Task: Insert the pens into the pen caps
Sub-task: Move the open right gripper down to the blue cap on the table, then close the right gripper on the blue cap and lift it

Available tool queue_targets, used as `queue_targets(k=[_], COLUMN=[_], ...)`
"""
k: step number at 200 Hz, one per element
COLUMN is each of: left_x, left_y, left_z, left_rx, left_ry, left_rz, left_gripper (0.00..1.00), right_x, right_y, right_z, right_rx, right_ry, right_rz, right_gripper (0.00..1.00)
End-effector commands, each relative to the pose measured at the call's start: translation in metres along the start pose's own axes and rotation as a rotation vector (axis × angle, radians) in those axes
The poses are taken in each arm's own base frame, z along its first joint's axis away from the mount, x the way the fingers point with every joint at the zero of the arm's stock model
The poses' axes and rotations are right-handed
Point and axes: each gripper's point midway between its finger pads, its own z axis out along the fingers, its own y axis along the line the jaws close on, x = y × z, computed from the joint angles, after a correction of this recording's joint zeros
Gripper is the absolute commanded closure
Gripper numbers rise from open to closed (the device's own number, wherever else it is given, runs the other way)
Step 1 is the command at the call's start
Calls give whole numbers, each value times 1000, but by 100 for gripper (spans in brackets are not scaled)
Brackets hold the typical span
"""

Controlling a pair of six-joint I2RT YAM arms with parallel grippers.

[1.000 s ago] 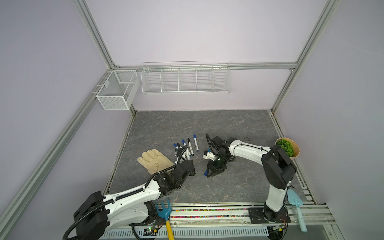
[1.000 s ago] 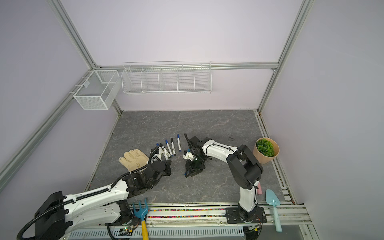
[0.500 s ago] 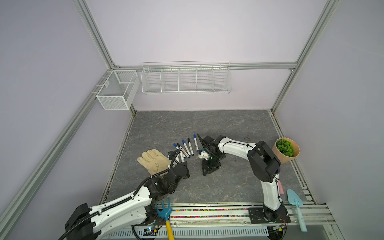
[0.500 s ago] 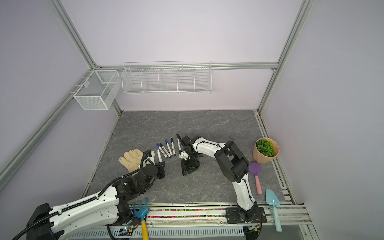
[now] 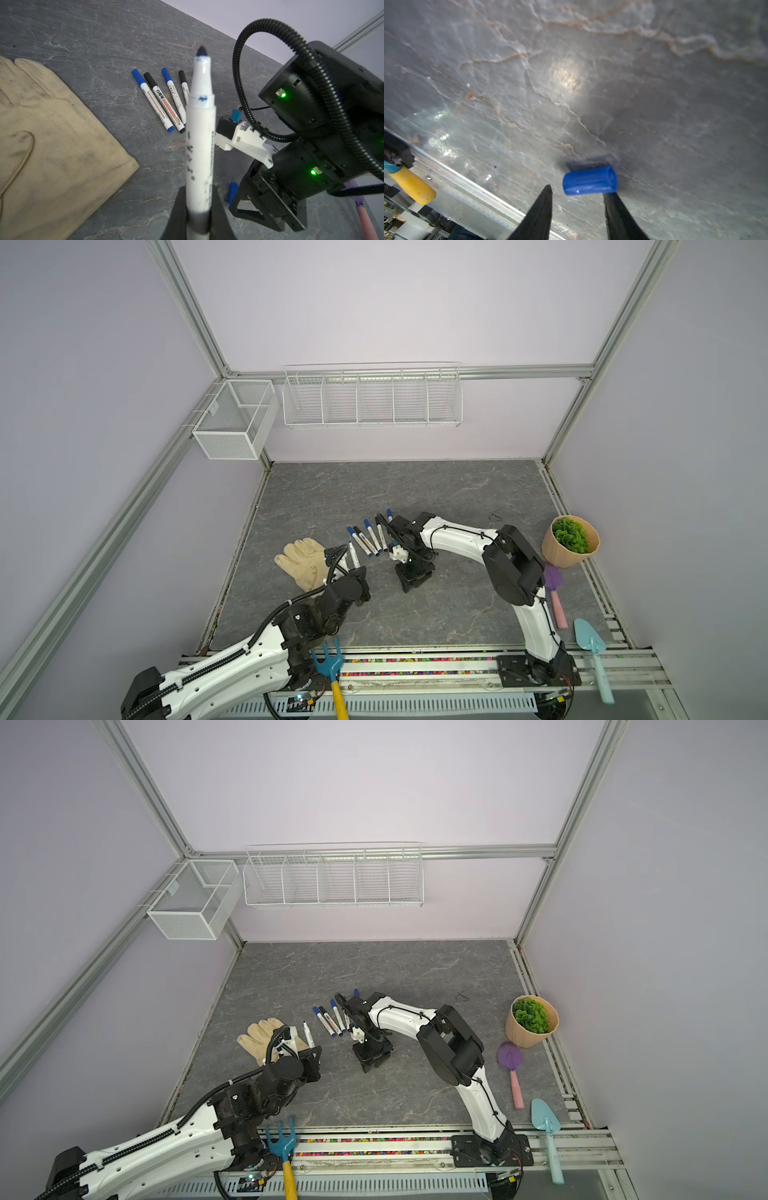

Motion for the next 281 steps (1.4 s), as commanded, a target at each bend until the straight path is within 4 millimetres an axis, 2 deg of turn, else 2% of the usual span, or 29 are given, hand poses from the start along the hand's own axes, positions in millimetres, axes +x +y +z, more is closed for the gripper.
queue_targets(k=[1,41,83,115,158,187,192,210,219,243,281], left_x=[-1,0,4,5,7,9,10,13,16,30,44], left_y=[6,0,-7,-13,-18,-22,-24,-31,-37,-63,-94], left_z=[0,4,11,13,14,14,15,17,18,19,21], left_rx=[-36,-30,-22,-8,7,24,28,56,85,223,360], left_ry=[-4,9,35,48,68,80,84,105,122,180,242], left_rz=[8,23,53,68,102,125,135,170,198,278,303], left_gripper=[100,100,100,100,100,100,100,100,100,100,100], right_x=[-12,-14,-10,-10,-9,-7,-16,-21,-24,-31,-24], right_y=[-10,-18,-41,-44,-42,-41,-39,-34,-31,-22,-7], right_z=[9,9,11,13,18,9,4,-18,-35,-97,-193], right_rx=[58,103,221,229,218,200,186,140,100,-26,-286], right_ry=[-16,-26,-28,-34,-28,-62,-106,-187,-249,-458,-801], right_rz=[7,16,30,27,31,35,32,31,34,41,18], right_gripper=[56,57,62,66,78,87,88,90,91,92,92])
